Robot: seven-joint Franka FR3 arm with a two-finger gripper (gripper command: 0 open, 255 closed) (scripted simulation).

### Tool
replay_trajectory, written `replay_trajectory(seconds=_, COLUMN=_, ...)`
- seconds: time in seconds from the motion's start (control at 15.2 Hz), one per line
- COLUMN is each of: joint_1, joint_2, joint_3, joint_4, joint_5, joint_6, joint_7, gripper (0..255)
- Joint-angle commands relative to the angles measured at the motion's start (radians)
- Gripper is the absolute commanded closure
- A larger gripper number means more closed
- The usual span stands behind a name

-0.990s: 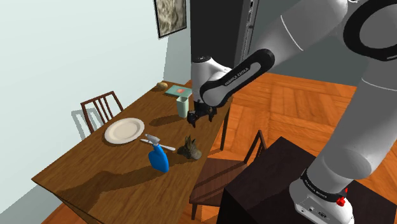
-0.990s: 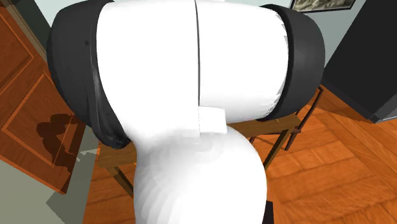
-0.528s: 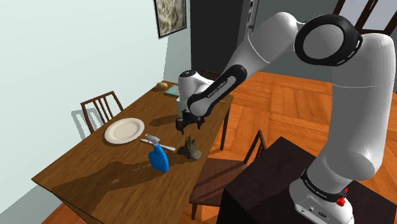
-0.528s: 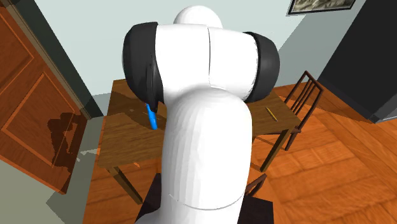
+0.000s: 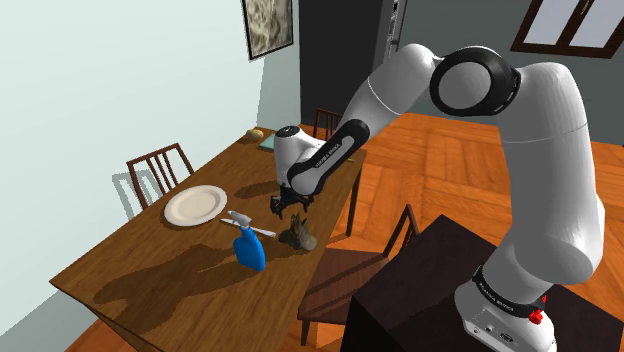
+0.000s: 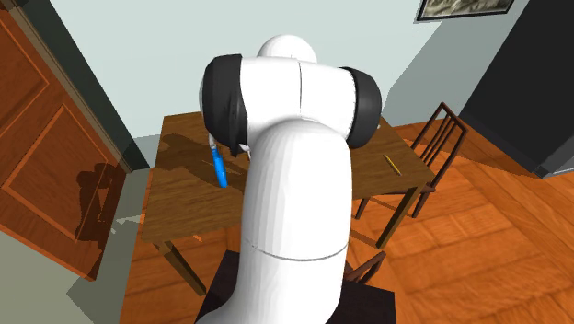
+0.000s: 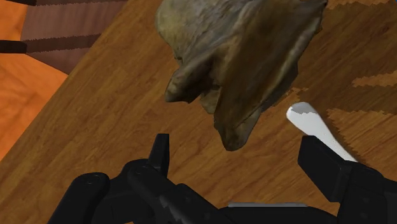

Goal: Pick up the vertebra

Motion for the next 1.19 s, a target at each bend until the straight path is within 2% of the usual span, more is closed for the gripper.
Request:
replay_trajectory(seconds=0.0, joint_1=0.005, joint_2=0.023, joint_3=-0.007, joint_4=0.006, joint_5=-0.008, joint_6=0.017, joint_7=0.006, gripper=0)
replay_trajectory(seconds=0.2, joint_1=0.009, joint_2=0.040, joint_3=-0.013, joint_4=0.010, joint_5=-0.015, joint_6=0.031, joint_7=0.010, gripper=0)
replay_trajectory(seconds=0.26, joint_1=0.009, joint_2=0.041, joint_3=-0.013, joint_4=0.011, joint_5=-0.015, joint_6=0.030, joint_7=0.009, gripper=255)
replay_trajectory(seconds=0.86, joint_1=0.009, joint_2=0.040, joint_3=-0.013, joint_4=0.010, joint_5=-0.015, joint_6=0.030, joint_7=0.010, gripper=255)
replay_trajectory(seconds=1.12, joint_1=-0.001, joint_2=-0.003, joint_3=0.002, joint_4=0.001, joint_5=0.002, joint_6=-0.004, joint_7=-0.002, gripper=255)
